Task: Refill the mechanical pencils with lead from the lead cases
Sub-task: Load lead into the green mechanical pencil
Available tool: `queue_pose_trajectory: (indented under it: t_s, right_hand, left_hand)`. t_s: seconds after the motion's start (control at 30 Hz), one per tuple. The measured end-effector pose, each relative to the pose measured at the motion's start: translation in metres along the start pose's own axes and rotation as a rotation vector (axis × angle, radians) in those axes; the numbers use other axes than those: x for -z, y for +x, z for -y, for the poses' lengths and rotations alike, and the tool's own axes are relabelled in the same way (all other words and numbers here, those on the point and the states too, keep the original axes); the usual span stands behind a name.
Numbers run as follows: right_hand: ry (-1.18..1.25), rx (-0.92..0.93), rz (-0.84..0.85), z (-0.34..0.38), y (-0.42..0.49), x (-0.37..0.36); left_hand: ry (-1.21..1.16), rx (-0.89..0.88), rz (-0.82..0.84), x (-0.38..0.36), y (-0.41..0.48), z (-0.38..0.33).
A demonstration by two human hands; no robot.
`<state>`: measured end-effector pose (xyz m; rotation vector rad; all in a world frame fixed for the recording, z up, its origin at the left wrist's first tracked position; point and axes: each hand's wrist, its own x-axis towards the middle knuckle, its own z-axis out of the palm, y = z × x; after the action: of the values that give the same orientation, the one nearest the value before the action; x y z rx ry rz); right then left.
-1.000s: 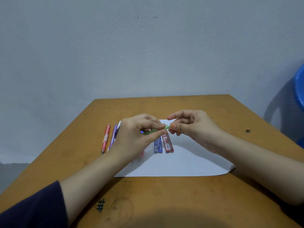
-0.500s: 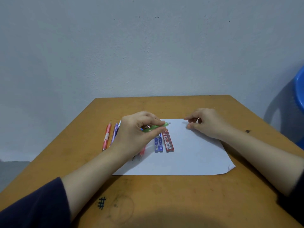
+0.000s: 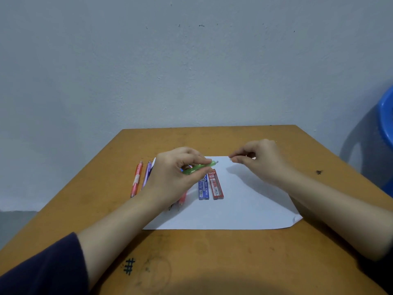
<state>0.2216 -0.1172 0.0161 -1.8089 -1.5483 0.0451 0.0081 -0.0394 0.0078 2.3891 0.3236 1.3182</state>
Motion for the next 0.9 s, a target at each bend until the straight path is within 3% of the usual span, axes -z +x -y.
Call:
queue_pose_trajectory:
  t_s: [0.2,0.47,0.9]
  right_hand:
    - [0.404,0.118,-0.084,0.024,-0.012,0.001]
    - [0.356,0.239,-0.027,0.024,-0.014,-0.006]
    - [0.350,0.261,-0.072,0.025,-0.016,-0.007]
  left_hand:
    - [0.050,0.014,0.009,0.000,0.001,0.002]
    - [0.043,-0.019,0.000,0.000,0.001,0.001]
    - [0.055,-0.031,-0.026,0.000,0.002,0.000]
